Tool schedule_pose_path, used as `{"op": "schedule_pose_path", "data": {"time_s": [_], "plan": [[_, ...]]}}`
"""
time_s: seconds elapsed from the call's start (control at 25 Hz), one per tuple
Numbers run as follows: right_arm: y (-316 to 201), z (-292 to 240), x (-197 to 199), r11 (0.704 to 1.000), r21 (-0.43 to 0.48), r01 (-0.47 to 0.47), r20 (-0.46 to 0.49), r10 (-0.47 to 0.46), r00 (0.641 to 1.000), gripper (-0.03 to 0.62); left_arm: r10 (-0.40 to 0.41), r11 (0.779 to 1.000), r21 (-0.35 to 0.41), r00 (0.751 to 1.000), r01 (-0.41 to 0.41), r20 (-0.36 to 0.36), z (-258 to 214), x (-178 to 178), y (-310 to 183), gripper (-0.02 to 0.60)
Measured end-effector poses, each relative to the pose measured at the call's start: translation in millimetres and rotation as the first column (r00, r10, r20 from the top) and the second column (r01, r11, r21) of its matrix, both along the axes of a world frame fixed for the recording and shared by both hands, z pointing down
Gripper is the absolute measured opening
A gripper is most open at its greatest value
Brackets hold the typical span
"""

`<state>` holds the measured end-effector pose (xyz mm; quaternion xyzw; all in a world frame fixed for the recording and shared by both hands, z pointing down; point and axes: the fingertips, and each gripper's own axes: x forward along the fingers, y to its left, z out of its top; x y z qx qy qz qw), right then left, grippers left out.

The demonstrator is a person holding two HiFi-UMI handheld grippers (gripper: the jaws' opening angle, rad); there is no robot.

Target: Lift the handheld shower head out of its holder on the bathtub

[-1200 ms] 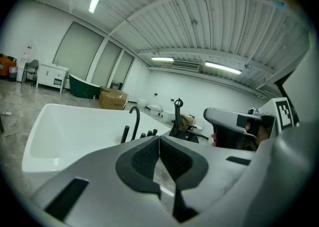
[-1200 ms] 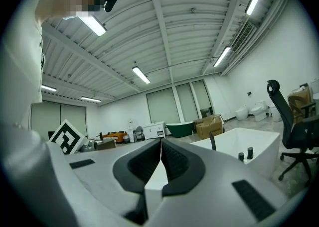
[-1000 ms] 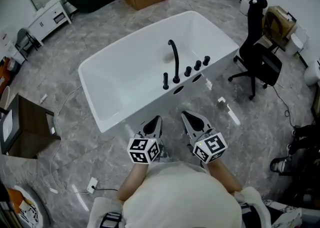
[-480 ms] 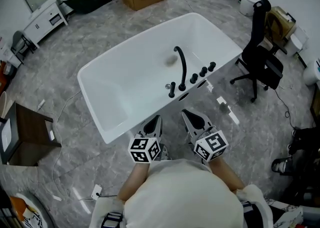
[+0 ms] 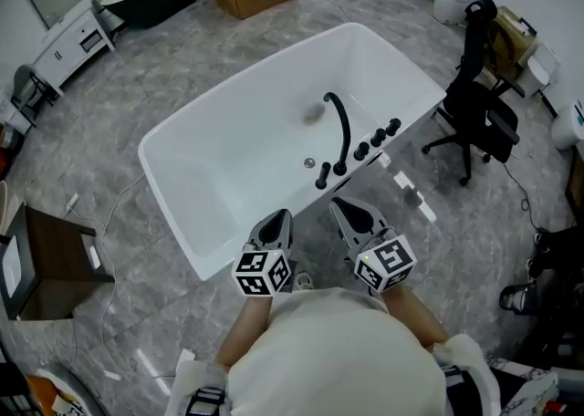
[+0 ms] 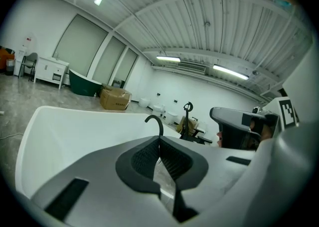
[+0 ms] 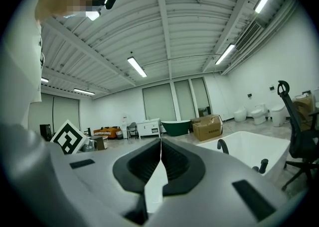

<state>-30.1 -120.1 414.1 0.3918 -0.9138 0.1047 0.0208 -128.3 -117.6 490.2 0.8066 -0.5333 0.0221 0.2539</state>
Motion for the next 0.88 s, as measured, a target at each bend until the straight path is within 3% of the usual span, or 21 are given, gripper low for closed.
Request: {"op": "schedule_pose_path", "data": {"time_s": [0.4,0.88], "plan": [[-28,27,-7,0.997,-0.059,-0.046,-0.048,0.043,0.998,0.020,0.021,0.999,-0.047,1.000,-0.021,-0.005,20,-15,-19,0.021],[-66,97,11,0.979,-0.180,-0.093,-0.111,0.074,0.991,0.021,0.004,0.992,-0.128,1.000,-0.004,-0.002,51,-11,-35,0.021]]}}
